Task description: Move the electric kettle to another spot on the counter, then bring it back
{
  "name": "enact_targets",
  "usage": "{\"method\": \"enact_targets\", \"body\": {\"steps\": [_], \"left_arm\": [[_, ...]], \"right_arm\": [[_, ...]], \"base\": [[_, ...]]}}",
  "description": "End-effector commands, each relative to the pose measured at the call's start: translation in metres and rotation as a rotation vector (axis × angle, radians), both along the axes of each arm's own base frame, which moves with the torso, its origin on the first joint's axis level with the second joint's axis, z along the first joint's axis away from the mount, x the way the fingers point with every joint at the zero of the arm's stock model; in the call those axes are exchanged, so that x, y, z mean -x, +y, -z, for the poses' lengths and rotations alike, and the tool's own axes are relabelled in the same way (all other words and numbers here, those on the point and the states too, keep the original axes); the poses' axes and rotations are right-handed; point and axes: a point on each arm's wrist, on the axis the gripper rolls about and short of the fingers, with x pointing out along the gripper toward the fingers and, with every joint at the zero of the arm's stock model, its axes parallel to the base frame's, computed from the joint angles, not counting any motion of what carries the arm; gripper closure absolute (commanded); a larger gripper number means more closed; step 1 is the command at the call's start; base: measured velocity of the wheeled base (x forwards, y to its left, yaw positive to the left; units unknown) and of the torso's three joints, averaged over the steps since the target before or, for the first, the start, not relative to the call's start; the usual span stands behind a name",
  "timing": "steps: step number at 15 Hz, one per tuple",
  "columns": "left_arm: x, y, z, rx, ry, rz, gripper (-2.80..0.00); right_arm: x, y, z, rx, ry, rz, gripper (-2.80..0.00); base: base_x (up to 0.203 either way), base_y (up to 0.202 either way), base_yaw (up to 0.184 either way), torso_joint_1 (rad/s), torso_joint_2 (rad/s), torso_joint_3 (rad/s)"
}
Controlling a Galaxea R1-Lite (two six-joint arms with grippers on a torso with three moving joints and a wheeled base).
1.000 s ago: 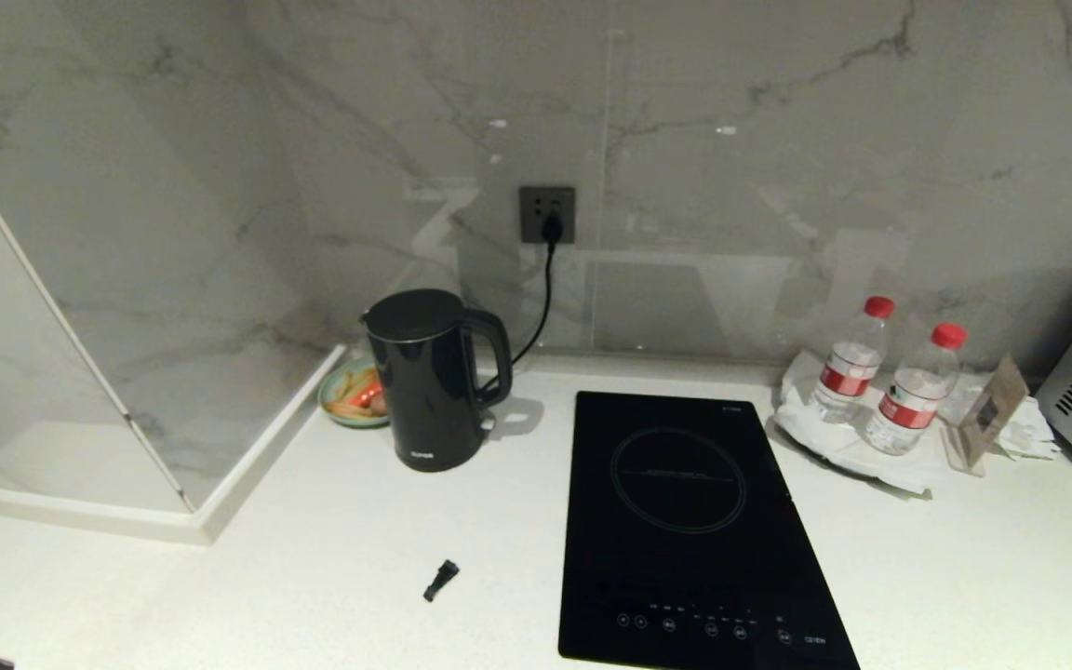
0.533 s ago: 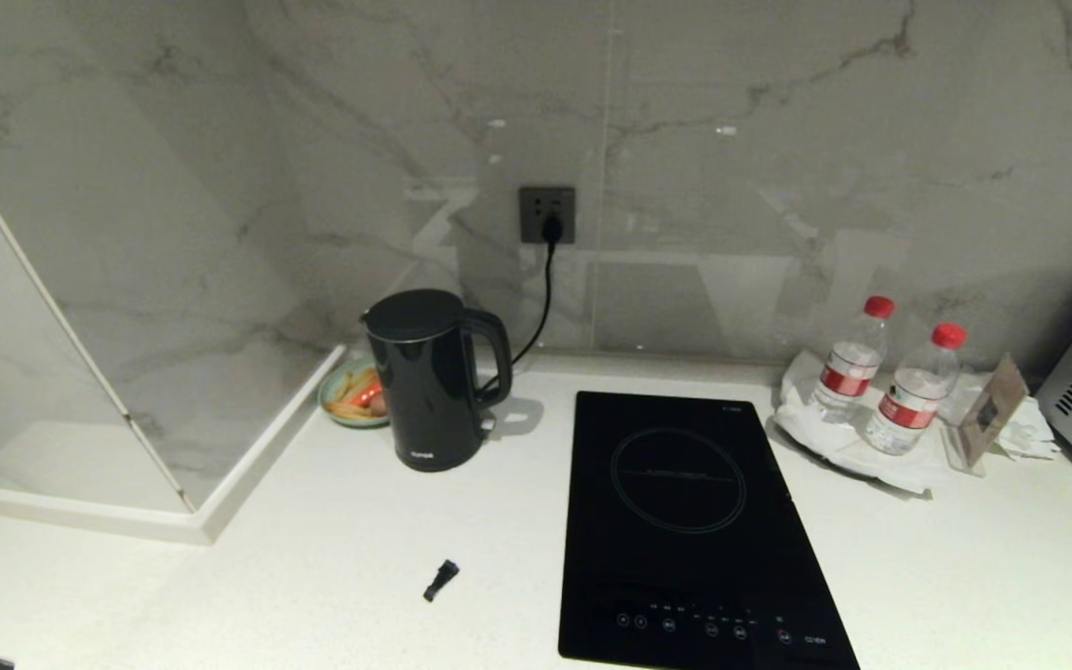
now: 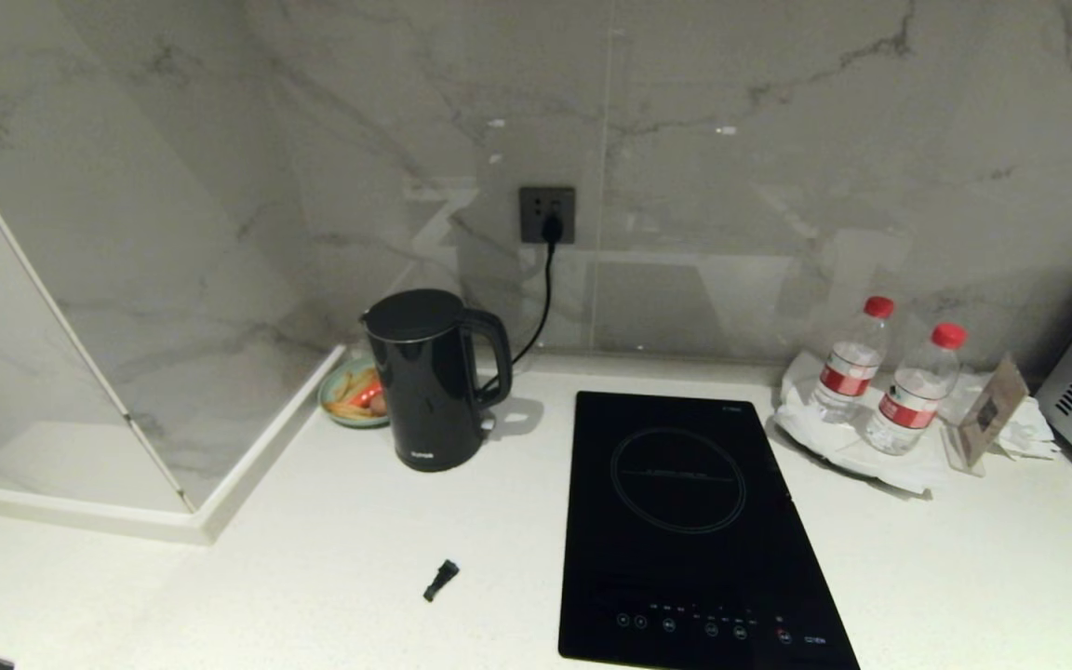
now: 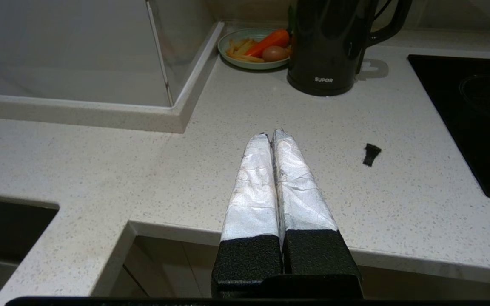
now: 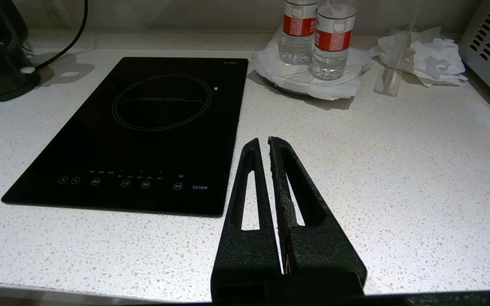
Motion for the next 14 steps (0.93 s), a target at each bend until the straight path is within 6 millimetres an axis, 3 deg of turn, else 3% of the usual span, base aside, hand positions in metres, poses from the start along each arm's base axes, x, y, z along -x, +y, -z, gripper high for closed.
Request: {"method": "enact_targets", "body": {"steps": [1,14], "left_arm": [[-0.0002,0.0000,0.0000,0.000,0.003,-0.001,0.00],[-0.0001,0.0000,0.0000,0.003,0.001,-0.002,0.00]], "right_arm": [[0.0000,0.0000,0.0000,0.000,0.000,0.000,0.00],[0.0000,0.0000,0.0000,0.000,0.000,0.000,0.00]], "base": [[0.000,0.000,0.000,0.000,0.00,0.000],[0.000,0.000,0.000,0.000,0.00,0.000]]}}
